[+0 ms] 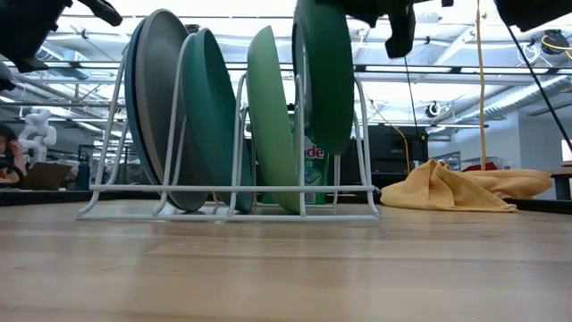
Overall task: Sort dishes
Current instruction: Put the dark green plate in the dish rack
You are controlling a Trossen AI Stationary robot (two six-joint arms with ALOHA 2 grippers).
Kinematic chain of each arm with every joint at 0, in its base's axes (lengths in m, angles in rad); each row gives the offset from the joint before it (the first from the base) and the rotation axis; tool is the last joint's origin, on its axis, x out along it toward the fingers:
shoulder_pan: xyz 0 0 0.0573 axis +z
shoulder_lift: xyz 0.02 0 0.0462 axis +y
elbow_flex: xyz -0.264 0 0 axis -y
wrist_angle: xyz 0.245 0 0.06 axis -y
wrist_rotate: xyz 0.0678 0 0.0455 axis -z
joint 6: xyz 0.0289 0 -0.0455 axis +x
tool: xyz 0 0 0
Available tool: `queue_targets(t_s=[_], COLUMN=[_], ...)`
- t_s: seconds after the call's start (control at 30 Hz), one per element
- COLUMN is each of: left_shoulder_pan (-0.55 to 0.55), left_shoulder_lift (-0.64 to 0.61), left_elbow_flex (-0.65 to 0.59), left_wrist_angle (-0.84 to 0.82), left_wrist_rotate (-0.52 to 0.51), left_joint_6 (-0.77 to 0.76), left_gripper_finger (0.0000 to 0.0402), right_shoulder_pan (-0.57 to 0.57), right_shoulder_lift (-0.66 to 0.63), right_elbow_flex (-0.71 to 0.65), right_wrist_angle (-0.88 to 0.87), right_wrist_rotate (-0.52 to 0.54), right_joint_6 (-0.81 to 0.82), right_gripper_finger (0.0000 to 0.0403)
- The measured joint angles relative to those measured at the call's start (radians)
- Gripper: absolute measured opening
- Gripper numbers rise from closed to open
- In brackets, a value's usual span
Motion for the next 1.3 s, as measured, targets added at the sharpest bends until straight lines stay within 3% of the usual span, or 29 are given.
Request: queue_targets(t_s=[0.4,0.8,1.13,1.3], left_shoulder_pan=[0.000,0.000,0.000,0.000], left_shoulder_lift=[0.000,0.000,0.000,0.000], left_elbow_flex=[0.000,0.000,0.000,0.000], left_wrist_angle=[0.001,0.001,0.001,0.001], left_wrist_rotate=[0.000,0.001,0.001,0.001], left_joint_6=[-0.002,-0.002,-0.003,-0.002], left_gripper_finger=[0.0154,0.0154,0.0154,0.0154], right_shoulder_pan=[-0.038,-0.044,-0.040,-0.018], right_shoulder_lift=[0.110,0.125,0.125,0.123], right_elbow_flex=[0.000,0.000,0.002,0.002], right_wrist_angle=[-0.026,-0.025,-0.002,0.080], right_wrist_rotate=[0.006,0.007,0.020,0.020], right_joint_6=[0.160,0.206,0.228,0.147], right_gripper_finger=[0.0001,0.0010,0.0112,0.0160])
